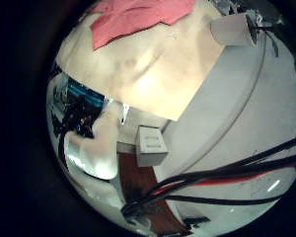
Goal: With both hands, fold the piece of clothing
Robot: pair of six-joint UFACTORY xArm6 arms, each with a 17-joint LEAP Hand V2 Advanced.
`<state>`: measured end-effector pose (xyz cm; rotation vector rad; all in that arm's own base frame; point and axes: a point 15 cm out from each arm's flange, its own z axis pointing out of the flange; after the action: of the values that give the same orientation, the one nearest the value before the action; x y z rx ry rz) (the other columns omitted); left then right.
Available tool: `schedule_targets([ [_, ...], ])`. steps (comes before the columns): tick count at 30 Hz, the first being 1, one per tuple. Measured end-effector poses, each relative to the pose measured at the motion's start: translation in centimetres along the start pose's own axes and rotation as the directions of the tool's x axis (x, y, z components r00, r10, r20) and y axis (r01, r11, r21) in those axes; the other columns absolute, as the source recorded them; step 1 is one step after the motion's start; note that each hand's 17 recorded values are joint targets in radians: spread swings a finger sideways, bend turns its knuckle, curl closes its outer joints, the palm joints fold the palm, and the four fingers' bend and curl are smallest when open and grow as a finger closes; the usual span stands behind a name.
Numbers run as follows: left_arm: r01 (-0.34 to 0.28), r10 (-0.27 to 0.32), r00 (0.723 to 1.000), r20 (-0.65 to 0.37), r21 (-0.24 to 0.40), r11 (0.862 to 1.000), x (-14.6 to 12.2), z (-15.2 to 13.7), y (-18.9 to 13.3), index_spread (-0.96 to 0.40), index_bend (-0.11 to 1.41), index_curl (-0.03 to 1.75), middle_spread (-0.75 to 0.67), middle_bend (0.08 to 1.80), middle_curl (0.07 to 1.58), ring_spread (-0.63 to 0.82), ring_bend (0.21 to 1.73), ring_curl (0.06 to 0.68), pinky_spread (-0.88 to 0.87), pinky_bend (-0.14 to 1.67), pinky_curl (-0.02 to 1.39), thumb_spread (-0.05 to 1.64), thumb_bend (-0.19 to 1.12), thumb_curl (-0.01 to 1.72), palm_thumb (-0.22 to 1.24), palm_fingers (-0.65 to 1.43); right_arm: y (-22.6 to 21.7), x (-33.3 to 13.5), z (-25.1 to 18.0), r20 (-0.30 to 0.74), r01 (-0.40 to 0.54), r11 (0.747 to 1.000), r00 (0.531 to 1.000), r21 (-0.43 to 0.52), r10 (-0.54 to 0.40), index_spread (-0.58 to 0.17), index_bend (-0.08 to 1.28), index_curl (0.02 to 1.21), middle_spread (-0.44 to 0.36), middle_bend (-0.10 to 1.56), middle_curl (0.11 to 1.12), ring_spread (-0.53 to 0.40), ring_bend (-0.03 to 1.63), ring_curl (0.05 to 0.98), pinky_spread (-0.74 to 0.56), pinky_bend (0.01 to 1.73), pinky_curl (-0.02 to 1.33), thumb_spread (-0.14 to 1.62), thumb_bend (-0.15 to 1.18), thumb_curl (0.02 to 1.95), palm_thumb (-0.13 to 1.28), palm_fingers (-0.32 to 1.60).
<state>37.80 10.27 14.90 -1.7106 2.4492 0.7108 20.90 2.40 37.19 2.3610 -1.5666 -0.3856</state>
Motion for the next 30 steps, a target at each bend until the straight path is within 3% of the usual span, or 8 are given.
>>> schedule_targets([
  [10, 0.013, -0.013, 1.0, -0.001, -0.002, 1.0, 0.0, -0.2, -0.2, -0.42, 0.29, 0.41, -0.52, 0.7, 0.56, -0.53, 0.75, 0.284, -0.62, 0.62, 0.33, 1.06, -0.01, 0.32, 0.61, 1.11, -0.8, -0.2, 1.4, 0.001, 0.015, 1.0, 1.0, -0.022, -0.015, -0.297, 0.18, 0.36, 0.018, 0.19, 0.32, 0.198, 0.2, 0.233, 0.3, 0.2, 0.29, 1.01, -0.02, 0.26, 0.07, 0.31],
  [17, 0.002, -0.002, 1.0, 0.016, -0.016, 1.0, 0.2, -0.6, 0.7, -0.55, 0.37, 0.5, -0.57, 0.83, 0.61, -0.59, 0.83, 0.348, -0.74, 0.63, 0.35, 1.11, -0.01, 0.31, 0.65, 1.17, -3.5, -1.4, 4.6, -0.027, 0.083, 0.996, 0.996, -0.013, -0.083, -0.289, 0.15, 0.33, 0.001, 0.21, 0.33, 0.108, 0.34, 0.266, 0.25, 0.2, 0.28, 1.04, -0.01, 0.27, 0.15, 0.41],
  [30, -0.03, 0.03, 0.998, 0.053, -0.014, 0.999, 1.5, -2.2, 2.5, -0.62, 0.39, 0.61, -0.57, 0.96, 0.64, -0.58, 0.92, 0.422, -0.8, 0.69, 0.4, 1.14, -0.02, 0.29, 0.65, 1.15, -9.9, -1.9, 8.9, -0.06, 0.137, 0.99, 0.989, 0.025, -0.135, -0.29, 0.16, 0.29, -0.103, 0.35, 0.39, -0.137, 0.55, 0.32, 0.0, 0.24, 0.28, 1.04, 0.0, 0.31, 0.41, 0.53],
])
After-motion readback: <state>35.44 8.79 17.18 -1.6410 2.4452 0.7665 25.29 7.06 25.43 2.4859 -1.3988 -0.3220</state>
